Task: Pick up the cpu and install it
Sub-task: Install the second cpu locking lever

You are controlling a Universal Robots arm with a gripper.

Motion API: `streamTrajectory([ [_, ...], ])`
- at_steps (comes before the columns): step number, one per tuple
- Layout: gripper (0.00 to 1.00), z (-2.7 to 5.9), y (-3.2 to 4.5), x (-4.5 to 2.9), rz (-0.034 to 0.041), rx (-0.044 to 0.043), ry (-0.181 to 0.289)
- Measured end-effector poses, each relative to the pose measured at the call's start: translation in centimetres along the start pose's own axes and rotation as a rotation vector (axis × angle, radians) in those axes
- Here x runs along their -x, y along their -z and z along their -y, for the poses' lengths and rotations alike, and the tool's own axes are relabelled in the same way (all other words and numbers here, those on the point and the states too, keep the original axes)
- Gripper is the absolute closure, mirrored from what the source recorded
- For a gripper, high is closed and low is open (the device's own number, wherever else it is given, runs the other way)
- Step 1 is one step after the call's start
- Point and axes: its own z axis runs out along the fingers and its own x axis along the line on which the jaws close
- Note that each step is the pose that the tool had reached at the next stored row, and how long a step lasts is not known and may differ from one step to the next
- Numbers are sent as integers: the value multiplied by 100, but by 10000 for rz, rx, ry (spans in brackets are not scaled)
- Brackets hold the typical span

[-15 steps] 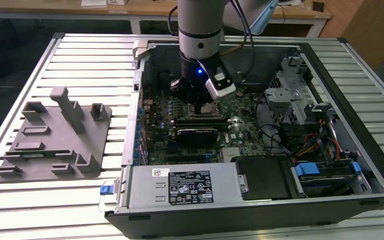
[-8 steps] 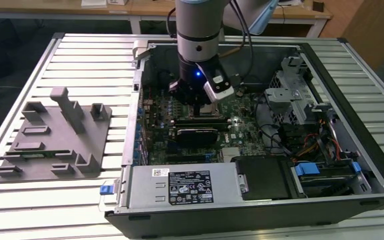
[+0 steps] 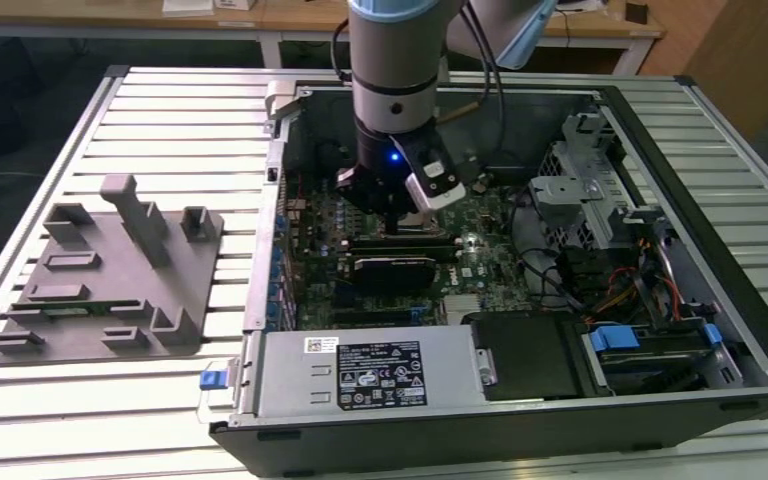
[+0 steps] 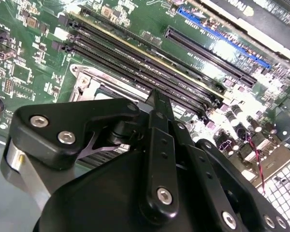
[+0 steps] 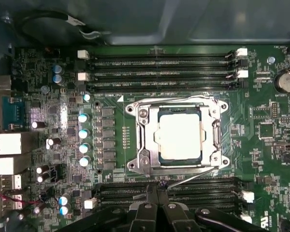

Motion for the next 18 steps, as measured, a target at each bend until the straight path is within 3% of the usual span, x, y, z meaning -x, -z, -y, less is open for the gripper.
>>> streamTrajectory([
  [3,89,23,-5,1,-11,229,-10],
  [7,89,53,-10,2,-21,431,-9],
  [18,89,153,-32,6,-29,577,-11],
])
